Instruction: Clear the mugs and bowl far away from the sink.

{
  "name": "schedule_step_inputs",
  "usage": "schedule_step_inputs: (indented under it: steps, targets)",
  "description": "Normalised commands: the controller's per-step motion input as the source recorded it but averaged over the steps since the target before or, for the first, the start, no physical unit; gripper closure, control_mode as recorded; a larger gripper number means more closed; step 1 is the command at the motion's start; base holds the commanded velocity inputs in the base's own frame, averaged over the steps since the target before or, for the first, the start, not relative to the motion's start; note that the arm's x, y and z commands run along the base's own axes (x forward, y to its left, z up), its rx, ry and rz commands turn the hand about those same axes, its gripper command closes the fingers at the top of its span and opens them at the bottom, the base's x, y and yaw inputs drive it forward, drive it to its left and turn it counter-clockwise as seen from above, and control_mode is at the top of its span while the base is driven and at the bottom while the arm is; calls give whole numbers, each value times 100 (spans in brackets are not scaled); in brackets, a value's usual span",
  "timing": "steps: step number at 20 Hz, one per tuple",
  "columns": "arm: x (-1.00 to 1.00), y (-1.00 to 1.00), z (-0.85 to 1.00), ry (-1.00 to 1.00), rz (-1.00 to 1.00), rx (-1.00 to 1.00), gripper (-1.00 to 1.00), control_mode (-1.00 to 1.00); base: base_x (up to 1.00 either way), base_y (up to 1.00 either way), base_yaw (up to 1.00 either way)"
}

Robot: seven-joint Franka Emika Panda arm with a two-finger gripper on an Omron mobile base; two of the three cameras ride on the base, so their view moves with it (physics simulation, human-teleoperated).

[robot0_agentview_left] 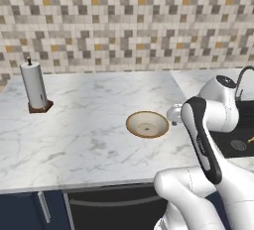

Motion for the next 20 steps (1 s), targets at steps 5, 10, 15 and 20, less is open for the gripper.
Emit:
schedule_step_inputs:
  steps: [5, 10, 15, 20]
  targets:
    - [31, -24, -9, 5, 0, 5, -100, -100, 0, 0, 0]
    - [14, -30, -10, 1, 0, 7, -100, -100, 0, 0, 0]
    - [27, -5, -30, -1, 0, 0, -100, -100, 0, 0, 0]
    - [36, 0, -32, -1, 0, 0, -100, -100, 0, 0, 0]
